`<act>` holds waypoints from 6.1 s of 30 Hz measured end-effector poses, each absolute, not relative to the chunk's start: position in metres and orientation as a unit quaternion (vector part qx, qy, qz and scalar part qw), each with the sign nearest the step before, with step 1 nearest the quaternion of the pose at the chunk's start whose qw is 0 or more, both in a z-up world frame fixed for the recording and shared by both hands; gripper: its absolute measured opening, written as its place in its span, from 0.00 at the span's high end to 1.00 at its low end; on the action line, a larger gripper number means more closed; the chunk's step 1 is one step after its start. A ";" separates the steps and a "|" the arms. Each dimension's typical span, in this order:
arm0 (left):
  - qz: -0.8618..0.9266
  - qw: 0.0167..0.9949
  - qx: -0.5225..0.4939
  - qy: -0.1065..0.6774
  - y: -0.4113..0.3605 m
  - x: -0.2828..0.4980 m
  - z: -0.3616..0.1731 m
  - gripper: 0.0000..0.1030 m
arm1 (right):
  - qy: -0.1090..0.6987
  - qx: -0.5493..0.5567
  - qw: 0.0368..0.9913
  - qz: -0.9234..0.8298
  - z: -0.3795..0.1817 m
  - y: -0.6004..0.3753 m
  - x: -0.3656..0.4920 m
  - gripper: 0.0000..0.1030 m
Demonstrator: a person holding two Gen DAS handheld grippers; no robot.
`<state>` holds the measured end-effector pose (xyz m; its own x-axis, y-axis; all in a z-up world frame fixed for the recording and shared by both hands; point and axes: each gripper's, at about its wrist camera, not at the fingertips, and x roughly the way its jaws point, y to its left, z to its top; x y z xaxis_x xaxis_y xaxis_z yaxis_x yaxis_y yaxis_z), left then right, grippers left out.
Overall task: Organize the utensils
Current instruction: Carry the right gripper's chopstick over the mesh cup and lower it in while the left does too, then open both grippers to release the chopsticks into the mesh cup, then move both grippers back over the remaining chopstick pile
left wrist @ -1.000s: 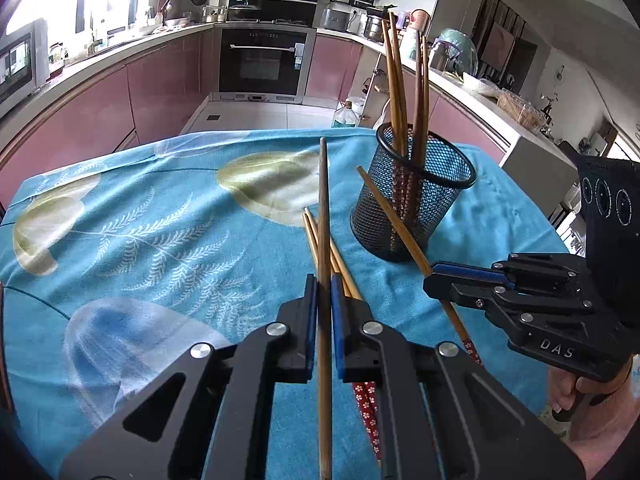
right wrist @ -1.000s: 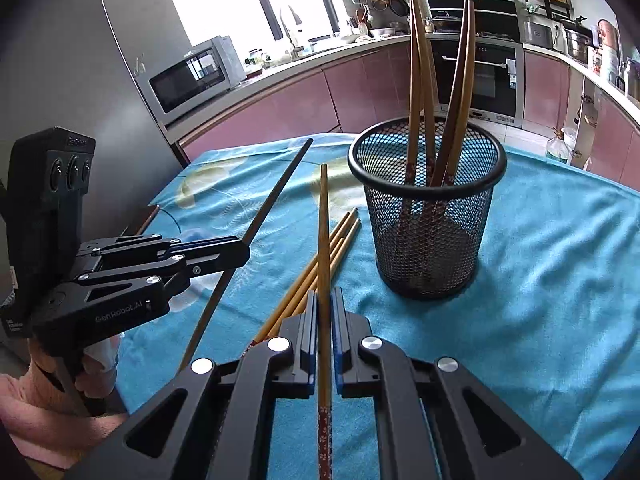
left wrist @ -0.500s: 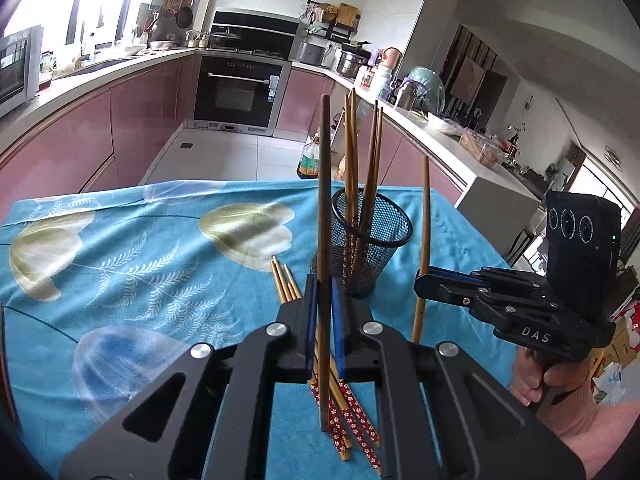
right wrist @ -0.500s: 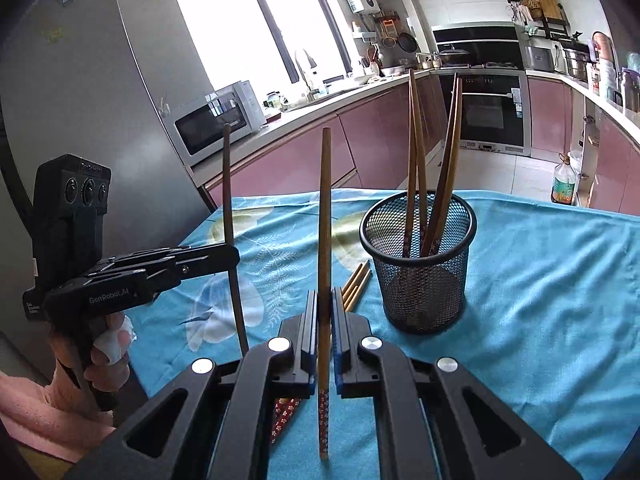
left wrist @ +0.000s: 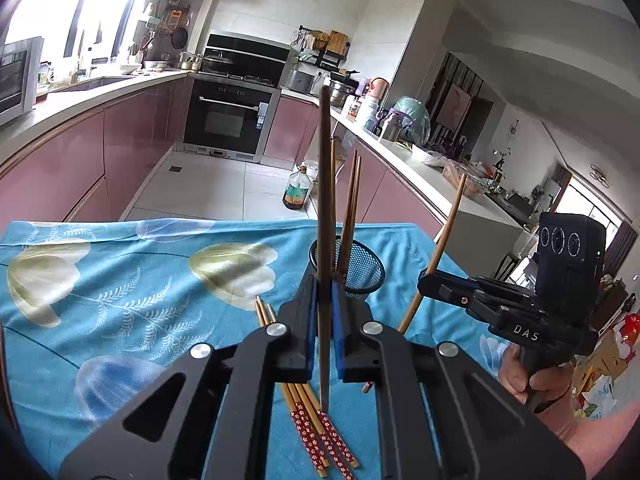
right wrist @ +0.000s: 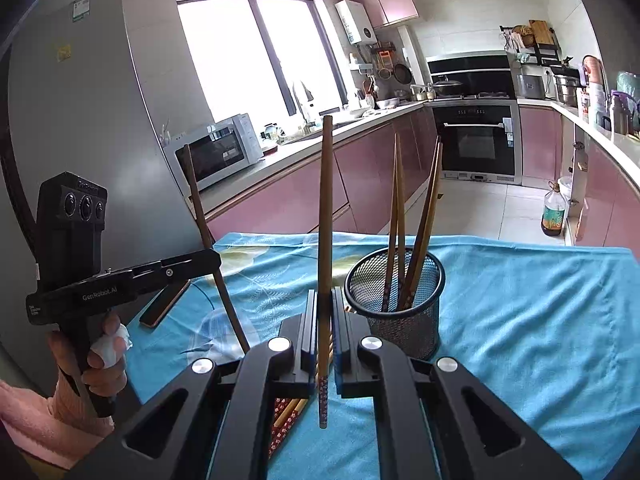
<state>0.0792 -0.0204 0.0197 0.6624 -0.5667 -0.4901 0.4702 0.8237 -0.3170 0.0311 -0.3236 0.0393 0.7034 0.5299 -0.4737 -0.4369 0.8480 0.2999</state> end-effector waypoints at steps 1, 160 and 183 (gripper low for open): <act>-0.286 0.909 -0.082 0.292 -0.022 0.081 0.022 0.93 | 0.277 0.081 0.921 0.260 0.043 -0.325 0.031 0.95; -0.122 0.911 0.041 0.393 -0.032 0.096 -0.105 0.11 | 0.409 0.007 0.876 0.254 -0.067 -0.248 0.054 0.49; -0.142 0.896 0.049 0.417 -0.032 0.100 -0.116 0.17 | 0.433 -0.032 0.866 0.249 -0.081 -0.233 0.063 0.60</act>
<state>0.1004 -0.0323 -0.1157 0.6119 -0.2135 -0.7616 0.2950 0.9550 -0.0307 0.0631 -0.2334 -0.0815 0.5006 0.4041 -0.7656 -0.4587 0.8738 0.1613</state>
